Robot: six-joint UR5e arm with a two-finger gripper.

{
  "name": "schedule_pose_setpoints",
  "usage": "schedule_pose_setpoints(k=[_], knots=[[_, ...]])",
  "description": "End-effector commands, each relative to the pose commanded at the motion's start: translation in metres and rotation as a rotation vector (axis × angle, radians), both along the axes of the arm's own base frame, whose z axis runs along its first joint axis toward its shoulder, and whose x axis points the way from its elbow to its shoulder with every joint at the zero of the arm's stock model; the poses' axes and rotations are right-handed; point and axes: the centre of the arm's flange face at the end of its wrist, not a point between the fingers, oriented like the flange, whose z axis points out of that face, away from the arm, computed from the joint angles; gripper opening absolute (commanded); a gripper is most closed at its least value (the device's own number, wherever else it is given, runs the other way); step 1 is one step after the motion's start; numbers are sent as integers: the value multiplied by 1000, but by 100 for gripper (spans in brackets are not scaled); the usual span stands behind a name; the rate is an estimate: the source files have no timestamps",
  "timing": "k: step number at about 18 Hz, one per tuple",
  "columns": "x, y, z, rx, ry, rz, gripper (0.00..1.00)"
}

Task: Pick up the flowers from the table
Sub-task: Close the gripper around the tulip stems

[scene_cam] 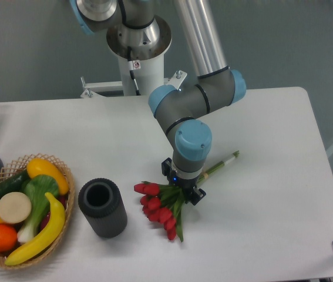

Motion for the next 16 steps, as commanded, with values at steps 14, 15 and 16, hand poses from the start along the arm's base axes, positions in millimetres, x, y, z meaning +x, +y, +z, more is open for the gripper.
schedule_pose_setpoints(k=[14,15,16], knots=[[-16,-4,19,36,26,49,36],[-20,-7,32,56,41,57,36],[-22,-11,48,84,52,65,36]])
